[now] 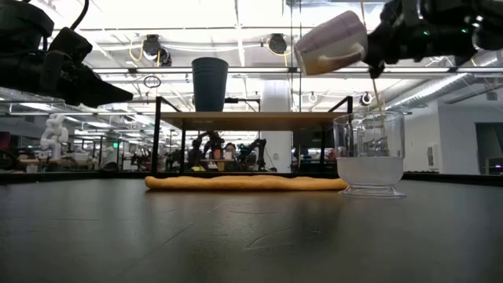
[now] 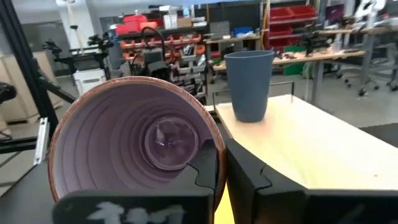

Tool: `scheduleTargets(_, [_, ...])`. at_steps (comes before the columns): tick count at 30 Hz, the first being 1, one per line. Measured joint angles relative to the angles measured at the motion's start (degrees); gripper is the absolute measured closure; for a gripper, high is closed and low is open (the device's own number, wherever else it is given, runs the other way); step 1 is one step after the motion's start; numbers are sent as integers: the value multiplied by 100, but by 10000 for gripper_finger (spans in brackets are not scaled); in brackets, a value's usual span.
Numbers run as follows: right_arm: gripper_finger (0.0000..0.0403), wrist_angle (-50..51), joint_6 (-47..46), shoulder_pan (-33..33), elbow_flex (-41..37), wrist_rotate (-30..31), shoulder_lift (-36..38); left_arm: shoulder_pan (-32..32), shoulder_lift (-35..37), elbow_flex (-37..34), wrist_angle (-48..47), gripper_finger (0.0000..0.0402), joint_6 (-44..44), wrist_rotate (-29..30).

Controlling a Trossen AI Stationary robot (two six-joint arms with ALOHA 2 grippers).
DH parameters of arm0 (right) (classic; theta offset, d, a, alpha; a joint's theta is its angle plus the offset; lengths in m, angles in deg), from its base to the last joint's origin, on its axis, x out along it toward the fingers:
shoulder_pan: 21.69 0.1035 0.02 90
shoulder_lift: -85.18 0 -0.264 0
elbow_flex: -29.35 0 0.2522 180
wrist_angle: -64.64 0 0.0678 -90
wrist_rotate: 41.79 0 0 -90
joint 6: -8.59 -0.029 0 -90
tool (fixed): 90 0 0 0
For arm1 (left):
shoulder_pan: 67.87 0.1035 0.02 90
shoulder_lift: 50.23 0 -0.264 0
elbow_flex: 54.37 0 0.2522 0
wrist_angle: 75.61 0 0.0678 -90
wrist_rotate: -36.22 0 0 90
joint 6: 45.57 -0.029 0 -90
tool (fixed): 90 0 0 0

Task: Stack small to large cups/mugs on shelf
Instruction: Put the purple mug on the shelf

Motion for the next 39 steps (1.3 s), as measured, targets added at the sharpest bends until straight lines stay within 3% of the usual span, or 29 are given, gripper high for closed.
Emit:
scheduleTargets(18, [395,846,377,-971,2355,-1015,-2322,0,0,5,-81,385,-94,-26])
scheduleTargets(31, [395,2398,900,-1046,4278,-1026,-3434,0,2,9,-101,385,-87,-26])
scheduleTargets(39, [395,2568,967,-1209,4829,-1026,-3872,0,1,9,-105,385,-117,-26])
